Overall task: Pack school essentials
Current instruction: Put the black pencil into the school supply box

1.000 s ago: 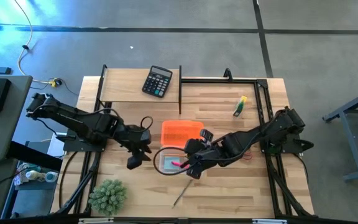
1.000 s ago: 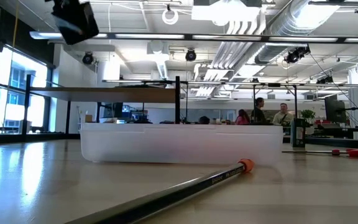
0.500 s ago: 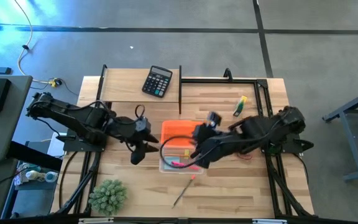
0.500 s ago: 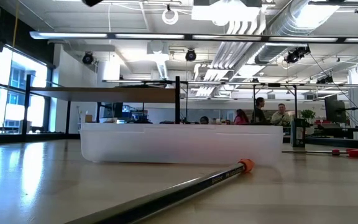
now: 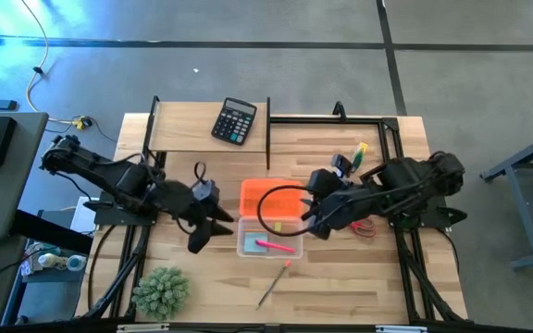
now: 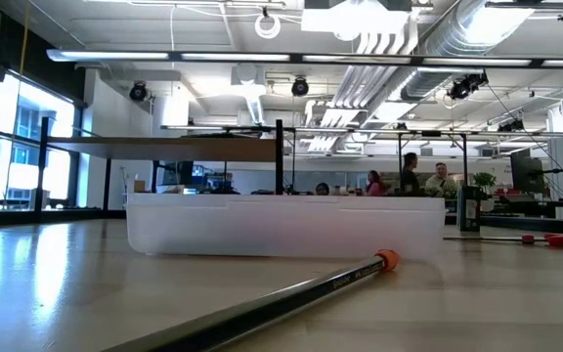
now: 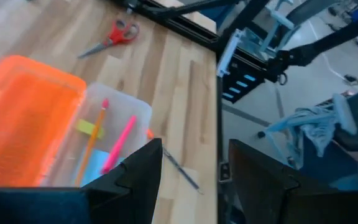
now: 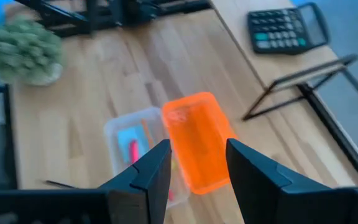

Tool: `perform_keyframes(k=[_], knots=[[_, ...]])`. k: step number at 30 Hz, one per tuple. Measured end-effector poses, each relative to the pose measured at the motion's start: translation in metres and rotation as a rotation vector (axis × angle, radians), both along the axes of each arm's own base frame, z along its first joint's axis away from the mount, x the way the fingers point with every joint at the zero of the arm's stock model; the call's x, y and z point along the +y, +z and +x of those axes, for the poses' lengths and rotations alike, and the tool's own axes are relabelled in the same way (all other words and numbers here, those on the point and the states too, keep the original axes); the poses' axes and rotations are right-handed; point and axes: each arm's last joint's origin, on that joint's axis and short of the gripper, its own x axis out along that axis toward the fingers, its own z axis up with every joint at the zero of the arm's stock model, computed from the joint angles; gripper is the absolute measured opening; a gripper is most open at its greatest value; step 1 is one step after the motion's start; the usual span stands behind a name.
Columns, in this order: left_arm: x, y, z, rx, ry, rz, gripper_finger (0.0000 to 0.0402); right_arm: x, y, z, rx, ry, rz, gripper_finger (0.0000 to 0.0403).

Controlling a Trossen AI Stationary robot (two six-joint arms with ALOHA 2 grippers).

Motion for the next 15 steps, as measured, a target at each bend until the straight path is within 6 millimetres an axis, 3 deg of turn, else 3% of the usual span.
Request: perform_keyframes(k=[8, 15], knots=[[-0.018, -0.009, 0.010, 0.044, -0.020, -0.037, 0.0172, -0.011, -0.006, 0.003, 0.052, -0.027, -0.018, 0.0144], [-0.026, 0.018, 0.030, 0.014, -0.034, -0.020, 0.0172, -0.017, -0.006, 0.001, 0.079, -0.031, -0.037, 0.0144]])
